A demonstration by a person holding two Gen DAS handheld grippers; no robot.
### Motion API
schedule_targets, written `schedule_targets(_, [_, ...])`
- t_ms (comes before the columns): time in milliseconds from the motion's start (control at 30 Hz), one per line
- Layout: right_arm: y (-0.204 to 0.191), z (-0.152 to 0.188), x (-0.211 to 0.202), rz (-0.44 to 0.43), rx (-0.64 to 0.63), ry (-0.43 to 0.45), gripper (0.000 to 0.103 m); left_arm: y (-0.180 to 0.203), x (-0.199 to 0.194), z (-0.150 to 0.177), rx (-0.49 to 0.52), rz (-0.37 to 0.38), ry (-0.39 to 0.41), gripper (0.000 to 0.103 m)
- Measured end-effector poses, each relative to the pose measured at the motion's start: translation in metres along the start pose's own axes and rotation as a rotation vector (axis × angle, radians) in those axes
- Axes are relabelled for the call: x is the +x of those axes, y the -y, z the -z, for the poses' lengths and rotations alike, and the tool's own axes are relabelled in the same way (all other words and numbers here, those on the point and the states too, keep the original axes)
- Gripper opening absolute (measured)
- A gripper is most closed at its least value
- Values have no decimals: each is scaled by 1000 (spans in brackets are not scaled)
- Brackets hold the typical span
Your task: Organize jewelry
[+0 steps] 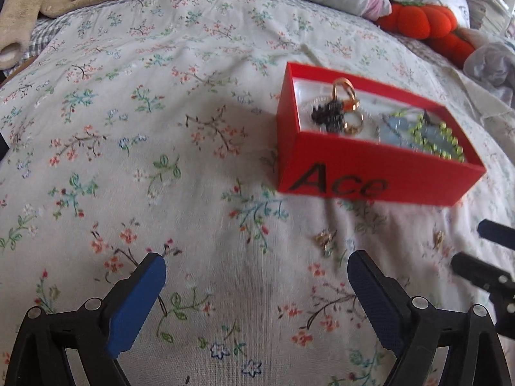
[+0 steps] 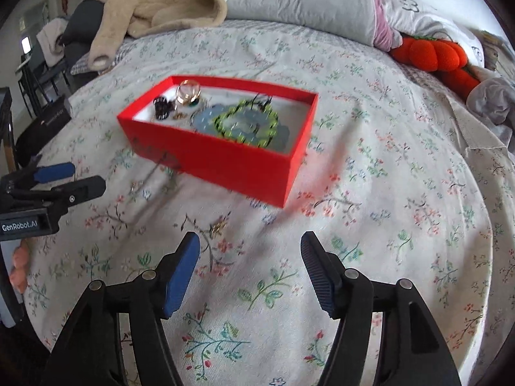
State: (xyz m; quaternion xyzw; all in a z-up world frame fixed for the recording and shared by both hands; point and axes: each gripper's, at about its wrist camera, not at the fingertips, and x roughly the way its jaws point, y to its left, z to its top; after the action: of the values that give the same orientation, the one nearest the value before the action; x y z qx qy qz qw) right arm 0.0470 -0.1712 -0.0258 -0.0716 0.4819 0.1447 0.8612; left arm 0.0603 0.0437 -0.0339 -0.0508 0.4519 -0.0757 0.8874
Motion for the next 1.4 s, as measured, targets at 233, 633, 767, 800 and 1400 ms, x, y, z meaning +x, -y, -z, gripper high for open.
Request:
schedule_targets(233, [5, 8, 11, 22, 43, 15, 90, 18, 13, 13, 119, -90, 7, 97])
schedule_targets(633, [10, 9, 15, 20, 60, 30, 103, 30, 15, 4, 139, 68, 11, 65])
schedule_targets(767, [11, 9, 15, 16, 62, 31, 103, 26, 19, -3, 100, 162, 1, 26])
schedule_targets(800, [11, 9, 15, 16, 62, 30, 103, 26, 21, -4, 91, 181, -10, 22])
schedule_targets(1400, [8, 7, 16, 32, 64, 37, 103, 35, 18, -3, 114, 103, -25, 0])
